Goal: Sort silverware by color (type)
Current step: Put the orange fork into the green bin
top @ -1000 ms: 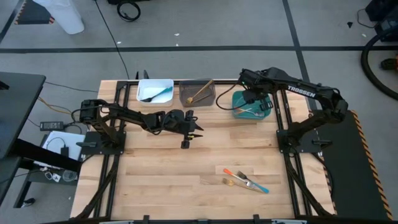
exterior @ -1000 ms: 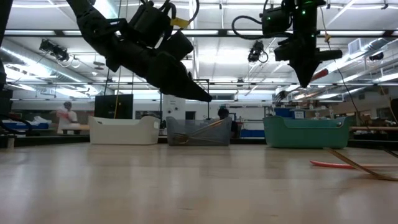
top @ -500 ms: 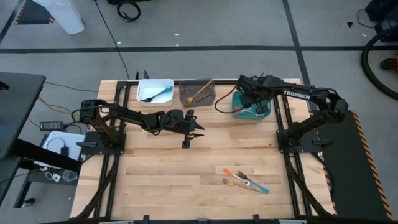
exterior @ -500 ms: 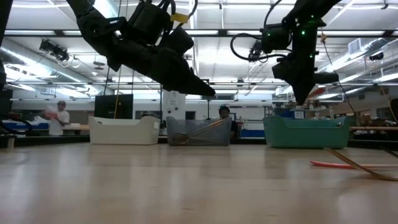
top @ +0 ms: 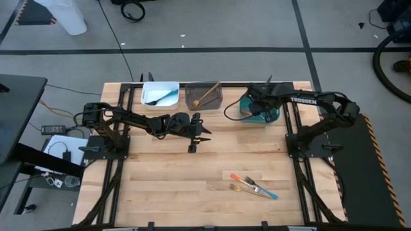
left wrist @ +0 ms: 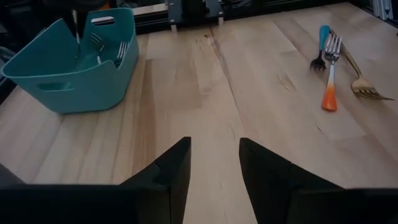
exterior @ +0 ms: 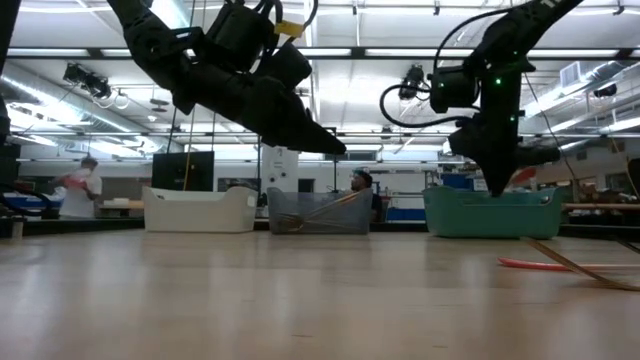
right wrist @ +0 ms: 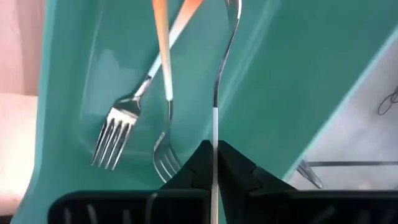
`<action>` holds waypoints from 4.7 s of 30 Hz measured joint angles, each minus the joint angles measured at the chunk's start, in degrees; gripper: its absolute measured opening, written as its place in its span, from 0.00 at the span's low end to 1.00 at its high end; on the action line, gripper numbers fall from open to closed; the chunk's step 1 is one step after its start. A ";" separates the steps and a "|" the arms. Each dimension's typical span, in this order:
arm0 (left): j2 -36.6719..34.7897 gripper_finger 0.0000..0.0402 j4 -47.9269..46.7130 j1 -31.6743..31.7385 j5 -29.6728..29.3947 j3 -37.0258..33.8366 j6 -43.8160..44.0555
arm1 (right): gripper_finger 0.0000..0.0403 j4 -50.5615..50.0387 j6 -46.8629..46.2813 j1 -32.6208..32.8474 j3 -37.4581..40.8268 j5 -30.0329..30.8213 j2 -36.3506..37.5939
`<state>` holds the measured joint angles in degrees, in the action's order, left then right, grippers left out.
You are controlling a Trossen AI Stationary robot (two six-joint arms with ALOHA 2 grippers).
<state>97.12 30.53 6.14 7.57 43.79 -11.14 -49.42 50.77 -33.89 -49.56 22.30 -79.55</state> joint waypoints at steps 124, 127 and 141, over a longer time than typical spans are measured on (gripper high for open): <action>0.02 0.36 0.43 0.00 0.00 0.04 0.02 | 0.08 5.46 4.01 0.32 0.45 -8.85 0.04; 0.02 0.36 0.40 -0.01 0.00 0.04 0.04 | 0.08 6.58 5.14 0.00 0.91 -10.96 0.04; 0.02 0.36 0.54 0.02 0.00 0.04 1.69 | 0.07 7.74 16.25 0.11 1.67 -8.38 0.07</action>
<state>97.14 31.07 6.15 7.57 43.83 -9.45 -41.69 67.02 -33.78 -47.89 13.92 -79.48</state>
